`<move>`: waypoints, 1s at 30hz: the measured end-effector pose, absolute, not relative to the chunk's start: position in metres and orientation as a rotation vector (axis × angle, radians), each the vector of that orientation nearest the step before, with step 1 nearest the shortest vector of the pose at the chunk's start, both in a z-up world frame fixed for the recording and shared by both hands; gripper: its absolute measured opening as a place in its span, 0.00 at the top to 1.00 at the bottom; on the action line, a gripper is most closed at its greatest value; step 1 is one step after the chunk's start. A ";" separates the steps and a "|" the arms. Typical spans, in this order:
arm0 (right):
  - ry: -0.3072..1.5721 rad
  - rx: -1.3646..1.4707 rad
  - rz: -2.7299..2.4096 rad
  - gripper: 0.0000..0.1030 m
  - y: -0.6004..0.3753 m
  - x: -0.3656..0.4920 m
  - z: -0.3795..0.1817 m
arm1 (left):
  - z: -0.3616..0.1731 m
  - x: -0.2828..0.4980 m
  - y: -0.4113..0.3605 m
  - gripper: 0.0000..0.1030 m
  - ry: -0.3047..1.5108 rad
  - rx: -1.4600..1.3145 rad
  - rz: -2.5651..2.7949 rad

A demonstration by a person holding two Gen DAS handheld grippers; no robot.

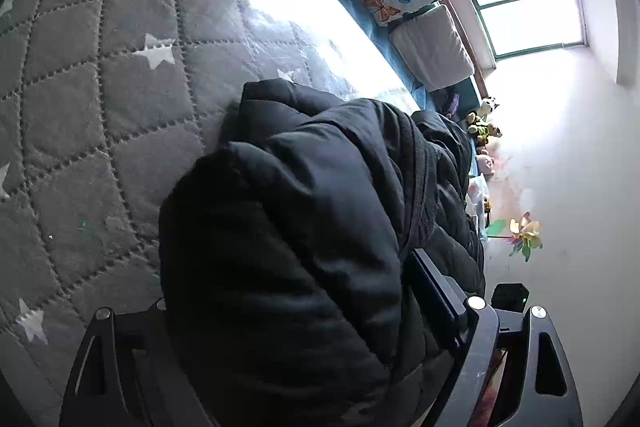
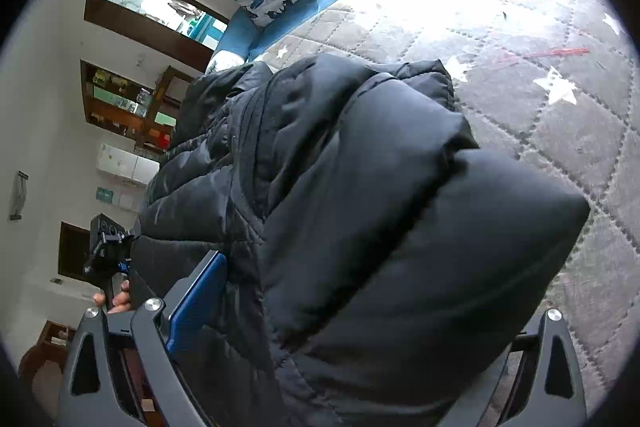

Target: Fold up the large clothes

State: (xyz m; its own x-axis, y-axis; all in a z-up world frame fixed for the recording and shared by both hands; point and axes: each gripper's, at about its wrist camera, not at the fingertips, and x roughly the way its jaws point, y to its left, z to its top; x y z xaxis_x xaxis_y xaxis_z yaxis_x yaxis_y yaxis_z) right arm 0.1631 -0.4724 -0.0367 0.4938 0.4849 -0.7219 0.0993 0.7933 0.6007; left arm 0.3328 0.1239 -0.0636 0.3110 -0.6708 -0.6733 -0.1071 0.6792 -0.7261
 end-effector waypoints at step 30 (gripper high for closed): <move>0.999 0.721 0.360 0.11 -0.476 0.144 -0.042 | -0.067 0.342 0.106 0.04 1.283 -0.723 -0.516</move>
State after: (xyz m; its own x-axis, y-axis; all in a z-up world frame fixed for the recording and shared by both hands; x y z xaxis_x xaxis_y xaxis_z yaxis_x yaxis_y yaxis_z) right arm 0.1436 -0.4755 -0.0418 0.5094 0.5825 -0.6334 0.0438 0.7175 0.6952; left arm 0.3424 0.1062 -0.0672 0.2229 -0.7077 -0.6704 -0.0467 0.6792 -0.7325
